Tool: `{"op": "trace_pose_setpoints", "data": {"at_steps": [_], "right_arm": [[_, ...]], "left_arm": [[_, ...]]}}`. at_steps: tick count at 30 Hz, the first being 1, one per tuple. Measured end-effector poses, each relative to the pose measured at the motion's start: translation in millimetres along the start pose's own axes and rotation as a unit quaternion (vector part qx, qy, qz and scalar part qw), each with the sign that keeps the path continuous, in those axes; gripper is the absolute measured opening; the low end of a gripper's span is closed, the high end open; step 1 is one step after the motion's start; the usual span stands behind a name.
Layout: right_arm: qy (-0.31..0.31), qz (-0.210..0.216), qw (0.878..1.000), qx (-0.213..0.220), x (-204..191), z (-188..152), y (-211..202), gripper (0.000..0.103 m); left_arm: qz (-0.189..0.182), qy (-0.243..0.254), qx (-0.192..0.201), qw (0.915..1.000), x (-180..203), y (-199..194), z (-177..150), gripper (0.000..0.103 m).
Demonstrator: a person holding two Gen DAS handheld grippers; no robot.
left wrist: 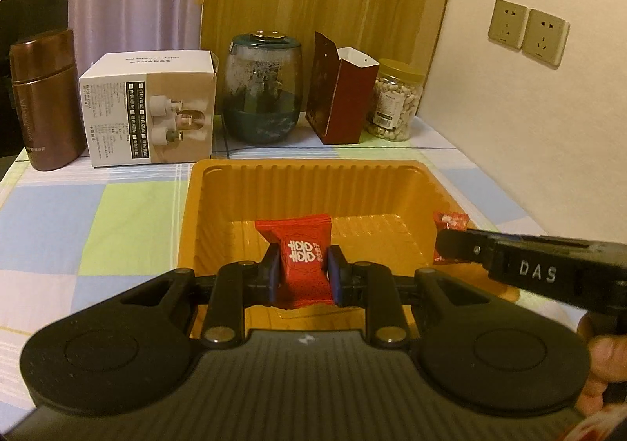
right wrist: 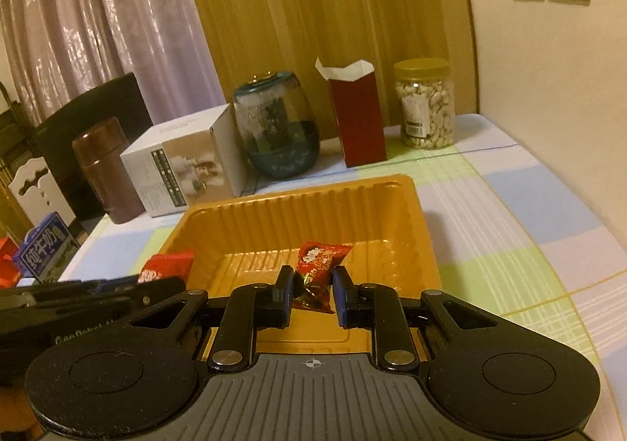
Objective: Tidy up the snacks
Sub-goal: 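Carry both red candies into the orange tray and open both grippers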
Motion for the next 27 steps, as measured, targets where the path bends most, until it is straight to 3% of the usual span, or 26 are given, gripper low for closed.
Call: {"op": "trace_pose_setpoints", "data": {"at_steps": [4, 5, 7, 20, 22, 23, 24, 27], "right_arm": [[0.01, 0.004, 1.0, -0.009, 2, -1, 8, 0.022], [0.011, 0.004, 1.0, -0.01, 2, -2, 9, 0.022], [0.018, 0.007, 1.0, -0.013, 4, -3, 12, 0.022], [0.035, 0.027, 0.999, -0.004, 4, -1, 11, 0.023], [0.045, 0.035, 0.998, 0.001, 7, 0, 11, 0.039], [0.054, 0.035, 0.998, 0.006, 9, 1, 10, 0.059], [0.063, 0.035, 0.997, 0.013, 12, 1, 8, 0.065], [0.081, 0.033, 0.996, 0.025, 18, 5, 2, 0.065]], "left_arm": [[-0.009, -0.001, -0.005, 0.9999, 0, 10, -1, 0.024], [-0.009, -0.005, -0.004, 0.9999, -1, 11, -1, 0.033], [-0.006, -0.011, -0.003, 0.9999, -3, 12, -2, 0.042], [0.028, -0.007, -0.001, 0.9996, -14, 4, 1, 0.042], [0.029, -0.009, -0.002, 0.9995, -16, 3, 0, 0.042], [0.029, -0.009, -0.002, 0.9995, -16, 3, 0, 0.042], [0.029, -0.009, -0.002, 0.9995, -16, 2, 0, 0.042], [0.03, -0.009, 0.0, 0.9995, -15, -1, 0, 0.042]]}}
Point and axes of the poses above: each gripper's, at about its wrist camera, not at the fingertips, and y roughly the way its jaws point, x to its right, z to its top, the point moved 2 cm from there along y, roughly the way its jaws point, and after that the axes turned 2 degrees about -x, right-handed, at the moved point
